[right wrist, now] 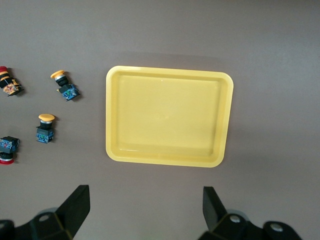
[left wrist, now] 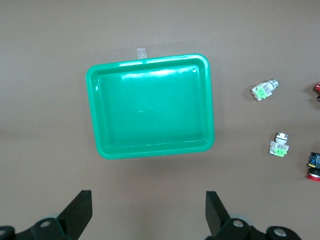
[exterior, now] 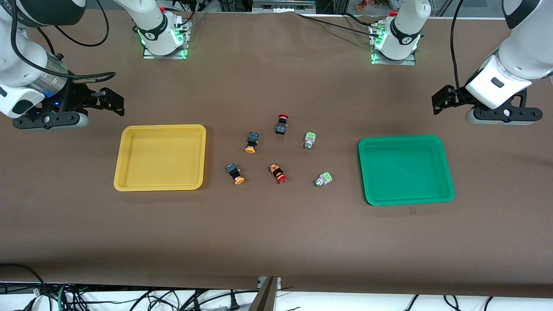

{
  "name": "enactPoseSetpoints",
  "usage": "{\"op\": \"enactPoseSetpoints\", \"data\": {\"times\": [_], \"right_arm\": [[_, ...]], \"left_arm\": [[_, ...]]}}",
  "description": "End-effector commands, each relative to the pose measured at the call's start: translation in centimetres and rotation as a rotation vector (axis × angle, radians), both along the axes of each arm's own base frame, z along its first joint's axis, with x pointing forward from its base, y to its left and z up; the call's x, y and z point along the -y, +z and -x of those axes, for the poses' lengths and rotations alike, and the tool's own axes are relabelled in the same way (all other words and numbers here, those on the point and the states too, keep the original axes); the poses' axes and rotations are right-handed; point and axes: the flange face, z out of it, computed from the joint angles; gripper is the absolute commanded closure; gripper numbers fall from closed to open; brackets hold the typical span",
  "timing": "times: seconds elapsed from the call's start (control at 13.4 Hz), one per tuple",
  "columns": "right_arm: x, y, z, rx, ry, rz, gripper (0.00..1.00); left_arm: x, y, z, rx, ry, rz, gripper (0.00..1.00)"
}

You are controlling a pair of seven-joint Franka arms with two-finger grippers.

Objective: Place green and yellow buttons in trays
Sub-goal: 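Reach the right gripper to a yellow button while the left gripper reaches a green button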

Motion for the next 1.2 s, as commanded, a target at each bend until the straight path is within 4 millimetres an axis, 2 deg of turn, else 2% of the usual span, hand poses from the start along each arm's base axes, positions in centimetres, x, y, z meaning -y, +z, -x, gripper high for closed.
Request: {"op": "enactPoseSetpoints", "data": {"times": [0.0,0.15,0.37,0.6,0.67,0.75,0.82,0.9,1.05,1.12], "right_arm": [[-0.2,0.2,0.0,0.01,-0.021,0.01,0.0],[0.1,0.7,-0.4,0.024,-0.019,0.003,0.0],[-0.1,0.5,-0.4,0.019,-0.015,0.009,0.0],[-1.3,0.7,-0.3,0.028,-0.01,-0.001,0.0],[-1.6,0.4,-0.6,0.041,0.0,-0.007,0.0],[-1.8,-1.2,-1.5,0.034,0.004,-0.007,0.0],[-2.3,-3.0,-2.2,0.004,0.02,0.0,0.0],[-3.6,-3.7,-2.1,-0.007,0.037,0.003,0.0],[-6.6,-5.1,-2.1,-0.016,0.094,0.011,0.0],[-8.7,-8.4,-3.0,-0.032,0.12,0.016,0.0]], "left_arm": [[-0.2,0.5,-0.2,-0.007,-0.021,0.016,0.0],[-0.2,0.4,-0.2,-0.01,-0.02,0.016,0.0],[0.0,0.3,-0.5,-0.009,-0.004,0.025,0.0],[1.1,-2.1,-1.3,-0.052,-0.039,0.035,0.0],[3.1,-5.0,-2.0,-0.103,-0.076,0.034,0.0],[4.6,-9.5,-3.3,-0.172,-0.1,0.034,0.0],[6.6,-12.8,-4.9,-0.189,-0.128,0.046,0.0],[9.0,-14.9,-7.4,-0.161,-0.162,0.055,0.0],[14.0,-20.3,-9.7,-0.178,-0.231,0.065,0.0],[17.2,-22.7,-10.4,-0.138,-0.307,0.05,0.0]]}}
